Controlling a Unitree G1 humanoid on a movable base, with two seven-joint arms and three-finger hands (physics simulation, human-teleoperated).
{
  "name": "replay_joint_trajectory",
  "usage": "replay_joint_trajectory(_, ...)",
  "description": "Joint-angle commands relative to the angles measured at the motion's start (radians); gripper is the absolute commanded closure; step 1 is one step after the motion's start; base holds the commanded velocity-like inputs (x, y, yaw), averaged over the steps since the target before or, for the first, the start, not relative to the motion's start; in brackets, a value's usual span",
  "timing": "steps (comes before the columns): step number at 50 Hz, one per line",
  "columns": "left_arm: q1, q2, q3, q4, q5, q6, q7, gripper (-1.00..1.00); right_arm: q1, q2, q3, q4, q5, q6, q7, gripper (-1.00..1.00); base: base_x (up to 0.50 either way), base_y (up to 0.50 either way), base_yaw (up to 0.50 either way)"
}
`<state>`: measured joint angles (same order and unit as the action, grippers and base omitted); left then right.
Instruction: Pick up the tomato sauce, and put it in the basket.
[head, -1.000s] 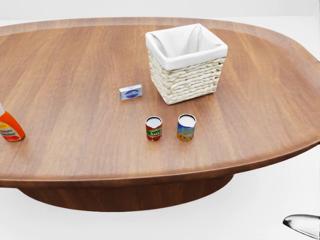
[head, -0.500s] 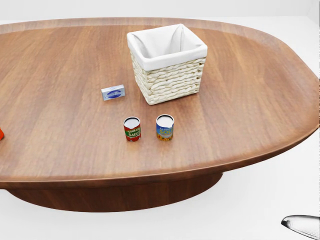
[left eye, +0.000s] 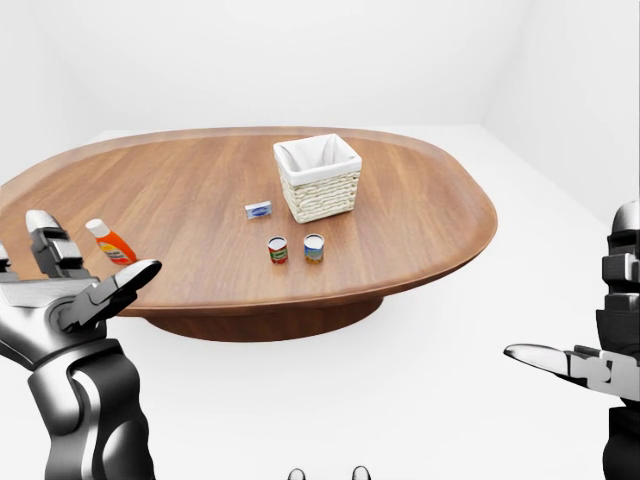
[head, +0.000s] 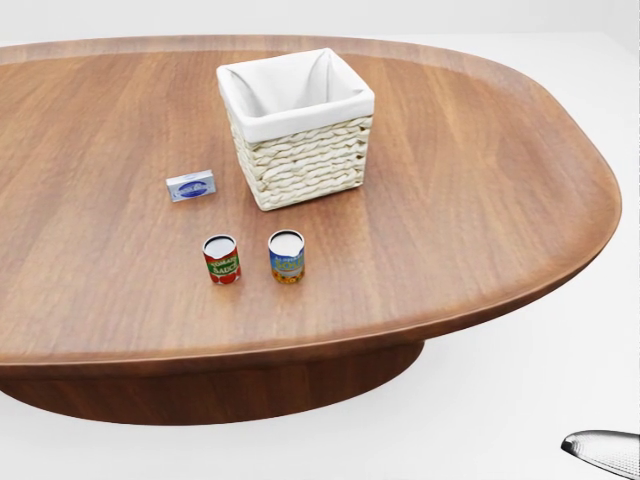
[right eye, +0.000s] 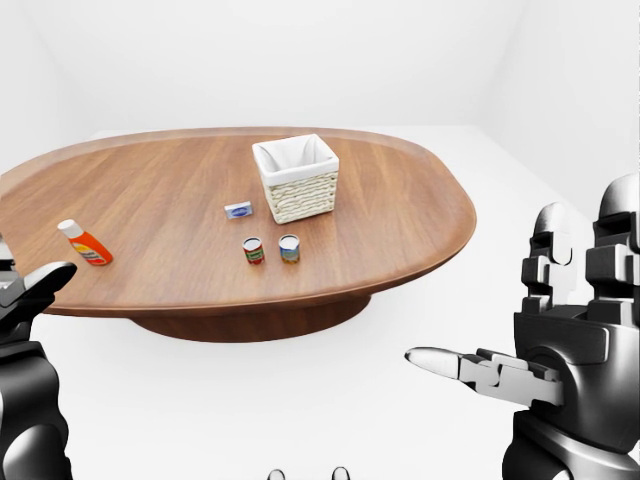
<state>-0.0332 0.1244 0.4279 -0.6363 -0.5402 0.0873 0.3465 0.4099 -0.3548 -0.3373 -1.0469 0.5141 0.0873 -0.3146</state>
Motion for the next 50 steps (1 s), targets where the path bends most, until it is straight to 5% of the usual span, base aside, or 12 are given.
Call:
replay_joint_trajectory(1, -0.004, 0.002, 0.0, -0.001, 0.0, 0.0, 0.003, -1.0, -0.001, -0.006, 0.0, 0.0, 0.003, 0.0, -0.005, -1.0, 0.0, -0.22, 0.0)
replay_joint_trajectory(23, -0.004, -0.001, -0.004, 0.008, 0.007, 0.0, -0.002, -1.0, -0.016, -0.005, 0.028, 0.0, -0.044, 0.0, 0.005, -1.0, 0.0, -0.08, 0.0)
replay_joint_trajectory(50, 0.003, -0.006, -0.011, 0.015, 0.014, 0.0, -0.009, -1.0, -0.018, -0.001, 0.031, 0.0, -0.053, 0.0, 0.02, -1.0, 0.43, 0.0, 0.0)
